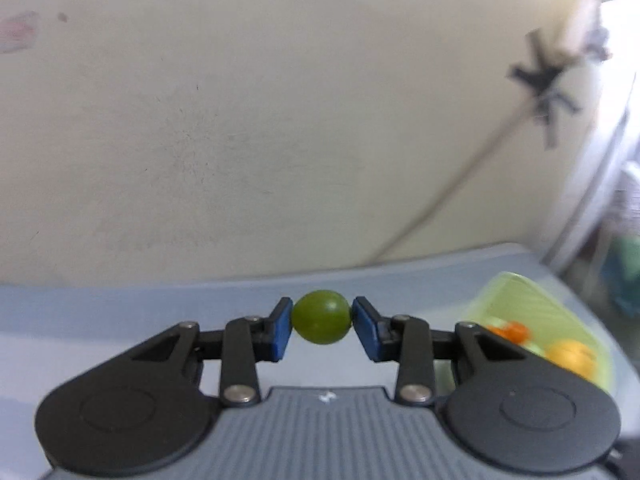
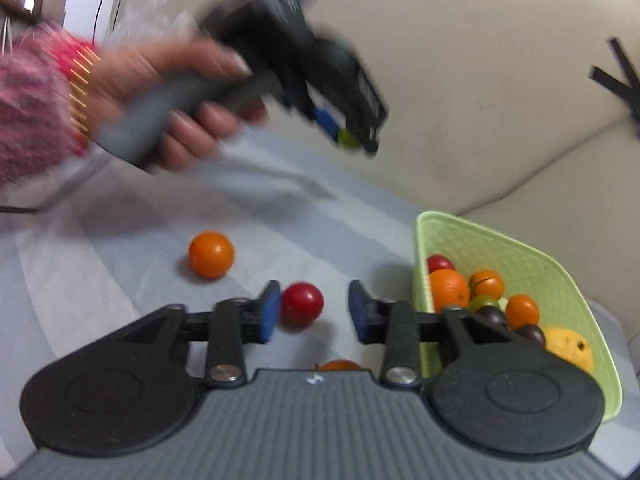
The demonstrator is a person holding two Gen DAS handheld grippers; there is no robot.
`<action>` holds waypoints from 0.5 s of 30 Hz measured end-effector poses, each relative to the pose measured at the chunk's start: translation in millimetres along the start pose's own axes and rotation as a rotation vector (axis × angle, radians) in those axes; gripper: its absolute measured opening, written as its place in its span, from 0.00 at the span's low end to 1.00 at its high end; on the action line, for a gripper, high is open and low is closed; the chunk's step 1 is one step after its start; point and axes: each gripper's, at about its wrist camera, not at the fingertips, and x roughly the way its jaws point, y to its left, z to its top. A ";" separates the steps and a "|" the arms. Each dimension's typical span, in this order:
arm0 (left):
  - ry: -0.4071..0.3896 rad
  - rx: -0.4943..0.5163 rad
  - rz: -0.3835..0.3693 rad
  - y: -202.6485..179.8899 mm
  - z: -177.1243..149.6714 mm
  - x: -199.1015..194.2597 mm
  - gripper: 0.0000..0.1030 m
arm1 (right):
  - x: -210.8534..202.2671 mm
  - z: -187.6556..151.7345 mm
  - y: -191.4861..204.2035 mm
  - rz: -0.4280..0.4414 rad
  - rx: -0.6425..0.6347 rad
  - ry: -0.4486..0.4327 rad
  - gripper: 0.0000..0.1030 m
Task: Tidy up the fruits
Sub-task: 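Grasp the small green fruit with the left gripper while the right grasps a red tomato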
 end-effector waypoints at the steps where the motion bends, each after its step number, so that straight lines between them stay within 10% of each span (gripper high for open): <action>1: -0.003 0.000 -0.014 -2.0 -5.9 -10.5 0.32 | 2.3 0.9 3.7 -0.017 -0.030 0.013 0.40; 3: -0.011 -0.005 -0.036 -7.9 -21.4 -39.6 0.32 | 4.0 0.2 11.8 -0.038 -0.091 0.023 0.25; 15: -0.038 0.097 -0.078 -71.8 -127.0 -142.4 0.33 | -99.8 -48.0 25.0 -0.053 0.136 -0.150 0.25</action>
